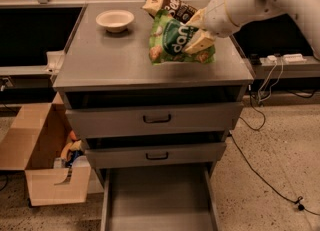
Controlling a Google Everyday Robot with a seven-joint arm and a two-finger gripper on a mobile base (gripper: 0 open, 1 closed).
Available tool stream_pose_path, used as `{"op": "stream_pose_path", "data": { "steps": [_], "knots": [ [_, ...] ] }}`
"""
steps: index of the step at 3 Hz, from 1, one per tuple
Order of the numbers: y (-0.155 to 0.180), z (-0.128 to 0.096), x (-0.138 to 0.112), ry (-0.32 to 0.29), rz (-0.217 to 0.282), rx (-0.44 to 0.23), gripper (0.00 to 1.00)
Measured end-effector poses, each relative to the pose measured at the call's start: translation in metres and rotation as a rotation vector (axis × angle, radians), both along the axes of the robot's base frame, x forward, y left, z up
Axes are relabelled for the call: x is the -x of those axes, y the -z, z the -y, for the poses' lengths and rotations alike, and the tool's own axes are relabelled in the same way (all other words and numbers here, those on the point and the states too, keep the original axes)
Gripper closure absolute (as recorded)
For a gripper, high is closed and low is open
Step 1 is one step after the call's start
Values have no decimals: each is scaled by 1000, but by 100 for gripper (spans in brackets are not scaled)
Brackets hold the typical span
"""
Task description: Place green rice chip bag into bottom drawer
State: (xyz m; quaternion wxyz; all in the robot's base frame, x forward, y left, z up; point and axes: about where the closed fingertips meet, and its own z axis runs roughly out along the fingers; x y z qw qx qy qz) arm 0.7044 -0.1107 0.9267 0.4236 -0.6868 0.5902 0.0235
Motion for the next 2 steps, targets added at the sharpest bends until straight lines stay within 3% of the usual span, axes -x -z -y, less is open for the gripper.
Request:
{"op": "stream_pose_path", "data": {
  "steps": [1,2],
  "knots": [
    [-10,38,54,13,-18,-107,100],
    [-10,38,54,13,-18,-107,100]
  ]
}}
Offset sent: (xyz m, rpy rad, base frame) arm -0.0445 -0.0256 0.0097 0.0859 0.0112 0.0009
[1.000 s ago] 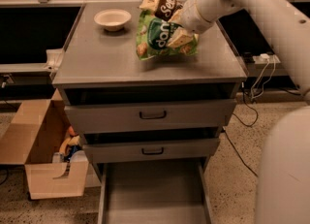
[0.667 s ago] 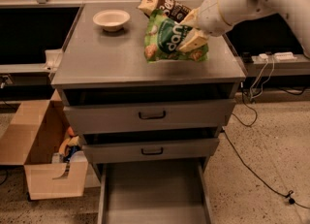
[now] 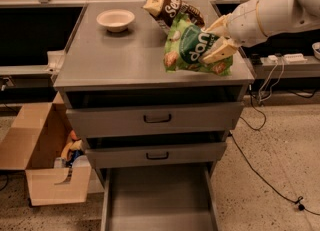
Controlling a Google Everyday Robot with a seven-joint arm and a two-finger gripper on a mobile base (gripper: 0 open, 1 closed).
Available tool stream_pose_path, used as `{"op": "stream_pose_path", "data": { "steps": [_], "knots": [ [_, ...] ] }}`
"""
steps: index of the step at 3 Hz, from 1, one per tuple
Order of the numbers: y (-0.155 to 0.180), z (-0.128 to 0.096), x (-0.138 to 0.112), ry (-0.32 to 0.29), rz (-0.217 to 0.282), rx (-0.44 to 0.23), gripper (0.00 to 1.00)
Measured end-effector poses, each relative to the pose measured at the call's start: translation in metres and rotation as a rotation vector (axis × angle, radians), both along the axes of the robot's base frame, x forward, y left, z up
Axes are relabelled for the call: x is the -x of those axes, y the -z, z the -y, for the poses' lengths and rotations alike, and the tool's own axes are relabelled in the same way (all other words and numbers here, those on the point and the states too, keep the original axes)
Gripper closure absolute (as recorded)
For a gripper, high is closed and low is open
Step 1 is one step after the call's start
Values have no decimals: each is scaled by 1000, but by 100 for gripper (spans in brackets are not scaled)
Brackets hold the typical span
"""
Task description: Place green rice chip bag into bottom drawer
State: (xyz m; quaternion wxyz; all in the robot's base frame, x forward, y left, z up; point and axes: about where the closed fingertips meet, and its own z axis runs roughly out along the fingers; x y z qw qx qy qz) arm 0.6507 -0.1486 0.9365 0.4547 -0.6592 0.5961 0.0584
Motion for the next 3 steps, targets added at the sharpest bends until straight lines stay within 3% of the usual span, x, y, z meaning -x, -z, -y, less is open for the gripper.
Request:
{"op": "stream_pose_path", "data": {
  "steps": [2,3],
  "knots": [
    [55,3,70,-108,-108,86,100],
    [109,11,121,-137,-235,113,100]
  ]
}}
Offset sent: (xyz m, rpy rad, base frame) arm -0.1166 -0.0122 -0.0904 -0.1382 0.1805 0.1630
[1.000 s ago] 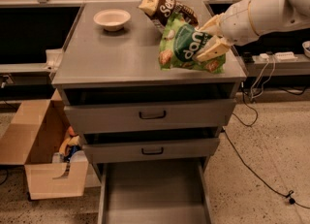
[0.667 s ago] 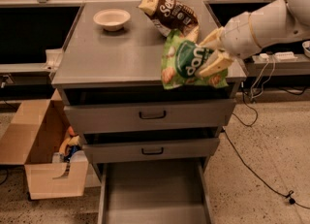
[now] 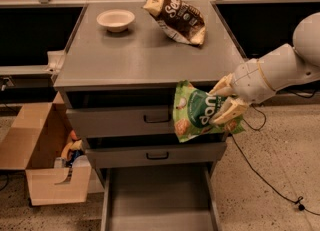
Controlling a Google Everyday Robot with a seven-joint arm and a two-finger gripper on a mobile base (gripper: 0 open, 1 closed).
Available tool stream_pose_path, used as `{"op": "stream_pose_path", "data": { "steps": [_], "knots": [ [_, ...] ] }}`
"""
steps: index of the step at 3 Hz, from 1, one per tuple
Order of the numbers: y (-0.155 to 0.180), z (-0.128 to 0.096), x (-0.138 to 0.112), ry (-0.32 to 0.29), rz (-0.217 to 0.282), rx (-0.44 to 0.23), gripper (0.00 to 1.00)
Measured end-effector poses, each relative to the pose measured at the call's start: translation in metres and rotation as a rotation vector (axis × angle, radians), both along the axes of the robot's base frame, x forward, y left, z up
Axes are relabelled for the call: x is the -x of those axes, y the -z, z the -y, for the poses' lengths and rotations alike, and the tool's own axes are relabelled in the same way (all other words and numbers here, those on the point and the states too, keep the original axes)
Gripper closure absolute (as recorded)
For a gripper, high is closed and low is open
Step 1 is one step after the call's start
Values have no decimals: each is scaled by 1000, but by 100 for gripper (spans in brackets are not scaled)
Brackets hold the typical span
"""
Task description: Place green rice chip bag into bottom drawer
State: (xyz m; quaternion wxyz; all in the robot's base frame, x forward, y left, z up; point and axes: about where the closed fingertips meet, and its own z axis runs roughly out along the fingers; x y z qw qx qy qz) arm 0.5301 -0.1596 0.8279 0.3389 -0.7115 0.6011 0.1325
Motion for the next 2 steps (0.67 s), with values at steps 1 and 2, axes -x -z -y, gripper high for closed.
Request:
{"op": "stream_pose_path", "data": {
  "steps": [1,2],
  "knots": [
    [0,0,0,0,0,0,100],
    [27,2,10,37,-42,-10,100]
  ]
}}
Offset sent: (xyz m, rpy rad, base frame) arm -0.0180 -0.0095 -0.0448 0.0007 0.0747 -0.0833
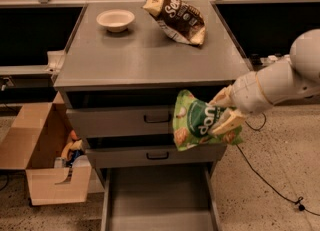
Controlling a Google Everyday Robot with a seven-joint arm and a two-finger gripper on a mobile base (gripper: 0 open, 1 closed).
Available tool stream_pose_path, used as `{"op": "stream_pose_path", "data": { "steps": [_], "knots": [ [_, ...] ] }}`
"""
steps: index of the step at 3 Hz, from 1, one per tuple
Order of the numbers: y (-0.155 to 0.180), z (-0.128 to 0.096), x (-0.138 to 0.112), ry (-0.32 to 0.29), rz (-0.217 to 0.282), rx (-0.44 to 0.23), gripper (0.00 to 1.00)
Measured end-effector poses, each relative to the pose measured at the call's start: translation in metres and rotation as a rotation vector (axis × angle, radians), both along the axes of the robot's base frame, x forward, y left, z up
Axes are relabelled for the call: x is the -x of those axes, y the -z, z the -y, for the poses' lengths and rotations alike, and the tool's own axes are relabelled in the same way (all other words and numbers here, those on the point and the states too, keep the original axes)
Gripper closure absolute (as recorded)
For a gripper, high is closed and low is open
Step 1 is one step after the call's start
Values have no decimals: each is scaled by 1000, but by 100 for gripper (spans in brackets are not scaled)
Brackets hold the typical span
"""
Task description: Place green rice chip bag into bottom drawer
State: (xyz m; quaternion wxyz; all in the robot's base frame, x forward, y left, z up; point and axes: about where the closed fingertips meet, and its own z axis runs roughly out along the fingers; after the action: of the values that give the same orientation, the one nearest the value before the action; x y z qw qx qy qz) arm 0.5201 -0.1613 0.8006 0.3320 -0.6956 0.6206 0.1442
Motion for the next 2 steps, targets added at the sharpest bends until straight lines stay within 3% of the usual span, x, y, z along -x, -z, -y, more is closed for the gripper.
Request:
{"op": "stream_pose_path", "data": {
  "steps": [2],
  "knots": [
    [192,2,66,124,-210,-64,100]
  ]
}}
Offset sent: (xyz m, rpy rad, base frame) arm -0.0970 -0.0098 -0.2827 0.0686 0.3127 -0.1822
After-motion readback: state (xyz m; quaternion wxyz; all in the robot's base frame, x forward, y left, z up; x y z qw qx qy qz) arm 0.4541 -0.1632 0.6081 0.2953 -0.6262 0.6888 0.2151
